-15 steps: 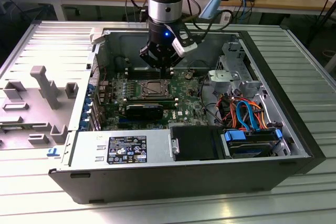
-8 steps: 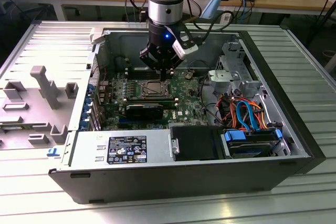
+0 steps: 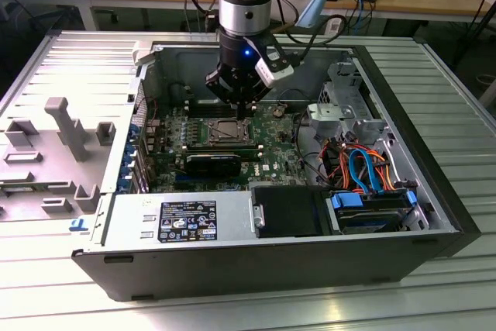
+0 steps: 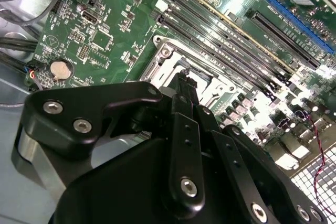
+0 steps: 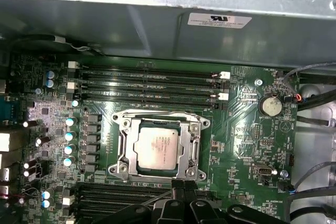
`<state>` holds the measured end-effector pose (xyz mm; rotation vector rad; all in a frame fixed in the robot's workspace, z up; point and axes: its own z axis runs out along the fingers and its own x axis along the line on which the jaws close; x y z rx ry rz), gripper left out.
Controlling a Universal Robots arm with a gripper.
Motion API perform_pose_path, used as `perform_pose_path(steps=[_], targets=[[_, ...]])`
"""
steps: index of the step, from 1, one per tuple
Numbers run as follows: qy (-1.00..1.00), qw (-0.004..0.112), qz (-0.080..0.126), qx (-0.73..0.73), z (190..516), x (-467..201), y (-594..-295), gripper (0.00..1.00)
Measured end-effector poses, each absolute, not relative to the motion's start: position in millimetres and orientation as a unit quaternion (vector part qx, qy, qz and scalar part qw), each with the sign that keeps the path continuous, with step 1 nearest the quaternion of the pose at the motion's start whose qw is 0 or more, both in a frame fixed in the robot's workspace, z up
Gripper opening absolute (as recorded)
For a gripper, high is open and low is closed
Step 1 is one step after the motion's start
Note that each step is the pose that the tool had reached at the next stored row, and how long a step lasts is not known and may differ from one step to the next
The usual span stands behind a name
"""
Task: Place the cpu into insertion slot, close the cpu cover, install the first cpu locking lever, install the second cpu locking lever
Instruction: 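Install the second cpu locking lever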
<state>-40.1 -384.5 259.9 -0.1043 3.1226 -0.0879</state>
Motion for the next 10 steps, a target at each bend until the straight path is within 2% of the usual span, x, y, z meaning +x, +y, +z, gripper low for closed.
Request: perform_pose_path(steps=[10], targets=[[0.999,0.008,-0.028,-0.033,259.9,-40.1,-384.9,0.11]])
